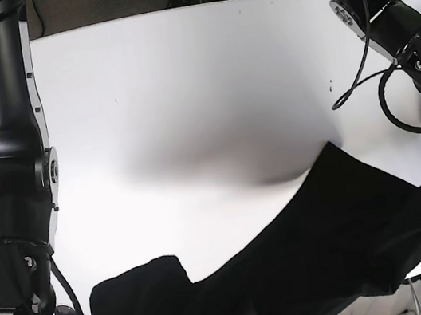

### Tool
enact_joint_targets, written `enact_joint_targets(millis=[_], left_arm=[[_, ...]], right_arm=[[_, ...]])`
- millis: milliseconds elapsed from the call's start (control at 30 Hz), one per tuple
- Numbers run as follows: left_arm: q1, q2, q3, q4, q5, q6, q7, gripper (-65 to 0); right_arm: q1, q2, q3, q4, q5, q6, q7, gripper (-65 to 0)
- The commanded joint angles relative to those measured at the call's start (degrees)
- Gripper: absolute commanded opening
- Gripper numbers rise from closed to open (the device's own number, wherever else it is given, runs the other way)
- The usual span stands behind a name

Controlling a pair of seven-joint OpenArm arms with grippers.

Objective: Fold the T-shirt properly
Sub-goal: 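Hold the garment with both grippers and spread it flat across the table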

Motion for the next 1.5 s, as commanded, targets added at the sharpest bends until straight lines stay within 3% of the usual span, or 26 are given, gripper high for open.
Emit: enact_joint_targets(millis=[0, 267, 500, 767, 1200, 1467], left_arm=[[-4.01, -3.13, 0.02, 0.57, -0.52, 0.27, -0.29, -65.0], [-9.28, -9.19, -1.48, -7.07, -0.96, 0.18, -0.73, -65.0], [-8.23, -9.19, -3.06, -7.43, -0.87, -1.58, -0.82, -65.0], [-1.98, -7.61, -4.03, -7.34, -0.96, -1.67, -1.08, -65.0], [10.5, -4.8, -8.07, -4.79, -0.96, -5.8, -1.08, -65.0], [18.85, -1.02, -11.24, -2.33, -0.96, -7.47, -1.08, -65.0]], right_arm=[[3.67, 0.39, 0.35, 0.91, 0.04, -0.64, 1.64, -62.8], [3.32, 1.89, 2.64, 0.65, 0.13, -0.64, 1.55, -62.8], [-3.1, 3.56, 3.43, 2.49, 0.57, -0.64, 1.55, -62.8], [-14.62, 3.3, 11.43, 4.96, 0.74, -0.2, 0.5, -62.8], [-35.45, 3.38, 22.24, 11.37, 12.52, -0.64, 0.32, -62.8], [-47.06, 3.3, 29.71, 11.81, 21.84, -0.64, -3.81, -62.8]])
